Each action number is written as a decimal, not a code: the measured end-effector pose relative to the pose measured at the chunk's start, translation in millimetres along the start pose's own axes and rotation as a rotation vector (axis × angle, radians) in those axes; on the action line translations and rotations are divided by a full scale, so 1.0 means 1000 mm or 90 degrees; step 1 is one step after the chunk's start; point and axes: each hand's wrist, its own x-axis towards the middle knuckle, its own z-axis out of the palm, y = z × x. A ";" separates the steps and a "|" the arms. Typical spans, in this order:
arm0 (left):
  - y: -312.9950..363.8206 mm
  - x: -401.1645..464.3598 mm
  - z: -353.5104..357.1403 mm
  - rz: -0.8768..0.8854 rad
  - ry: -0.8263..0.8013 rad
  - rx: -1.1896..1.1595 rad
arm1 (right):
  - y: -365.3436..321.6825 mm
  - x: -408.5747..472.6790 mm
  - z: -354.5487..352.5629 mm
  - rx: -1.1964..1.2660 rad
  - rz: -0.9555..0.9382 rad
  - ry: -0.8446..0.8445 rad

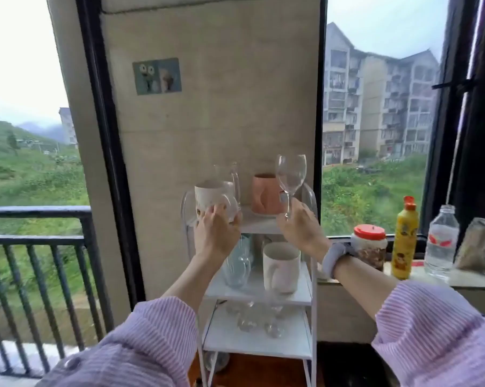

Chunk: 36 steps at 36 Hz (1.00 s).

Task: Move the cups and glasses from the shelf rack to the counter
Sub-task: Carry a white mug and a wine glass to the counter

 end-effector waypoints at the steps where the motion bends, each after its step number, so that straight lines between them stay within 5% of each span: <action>1: -0.002 0.003 0.003 -0.020 0.010 -0.039 | -0.001 0.008 0.003 0.018 0.024 0.002; 12: 0.000 0.020 0.031 -0.035 0.043 -0.261 | 0.019 0.069 0.029 0.147 0.211 0.103; 25: -0.006 0.009 -0.007 -0.010 0.072 -0.455 | -0.017 0.007 0.019 0.345 0.007 0.130; 36: -0.008 -0.092 -0.026 0.112 -0.096 -0.625 | 0.019 -0.109 0.006 0.425 0.029 0.046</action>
